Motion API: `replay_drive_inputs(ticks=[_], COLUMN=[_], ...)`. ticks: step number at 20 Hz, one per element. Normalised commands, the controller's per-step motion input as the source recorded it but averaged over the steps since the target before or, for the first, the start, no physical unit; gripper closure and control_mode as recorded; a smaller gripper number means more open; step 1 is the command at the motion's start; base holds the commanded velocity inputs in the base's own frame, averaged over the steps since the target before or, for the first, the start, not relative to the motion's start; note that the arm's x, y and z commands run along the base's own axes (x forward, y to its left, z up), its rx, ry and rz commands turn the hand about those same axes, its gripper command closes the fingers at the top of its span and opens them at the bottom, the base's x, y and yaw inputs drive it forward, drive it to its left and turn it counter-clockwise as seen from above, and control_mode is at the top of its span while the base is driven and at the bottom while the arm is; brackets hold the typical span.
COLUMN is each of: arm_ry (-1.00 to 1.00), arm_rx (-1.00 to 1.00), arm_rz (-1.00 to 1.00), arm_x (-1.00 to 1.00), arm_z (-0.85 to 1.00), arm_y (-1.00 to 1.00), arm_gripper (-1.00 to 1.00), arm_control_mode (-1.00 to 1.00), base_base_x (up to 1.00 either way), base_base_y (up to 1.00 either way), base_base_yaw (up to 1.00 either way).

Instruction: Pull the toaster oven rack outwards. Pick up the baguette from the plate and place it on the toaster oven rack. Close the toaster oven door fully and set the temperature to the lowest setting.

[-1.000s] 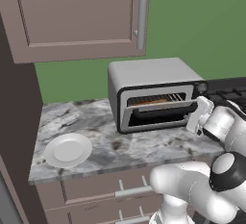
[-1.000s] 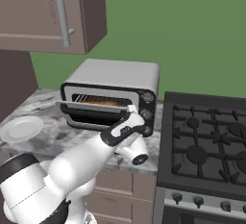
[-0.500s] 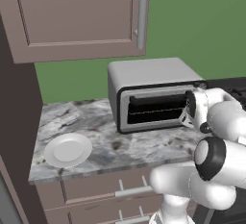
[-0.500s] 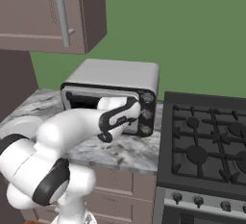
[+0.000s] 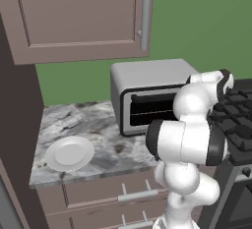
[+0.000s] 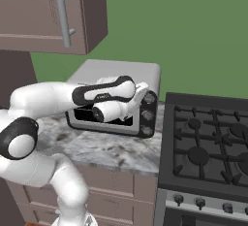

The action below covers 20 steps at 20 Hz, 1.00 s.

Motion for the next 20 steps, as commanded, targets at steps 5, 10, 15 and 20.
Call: replay_drive_inputs(ticks=[5, 10, 15, 20], arm_ry=[-0.23, -0.15, 0.15, 0.33], arm_rx=[0.0, 0.03, 0.18, 0.21], arm_rz=[-0.41, -0.33, 0.0, 0.17], arm_x=[0.23, 0.13, -0.82, -0.85], arm_z=[0.14, 0.26, 0.6, 0.74], arm_y=[0.22, 0.15, 0.0, 0.0], arm_gripper=[-1.0, -1.0, -1.0, -1.0], arm_control_mode=[-1.0, -1.0, -1.0, -1.0], base_base_x=[0.0, 0.0, 0.0, 0.0], base_base_y=[0.0, 0.0, 0.0, 0.0], base_base_yaw=[0.0, 0.0, 0.0, 0.0])
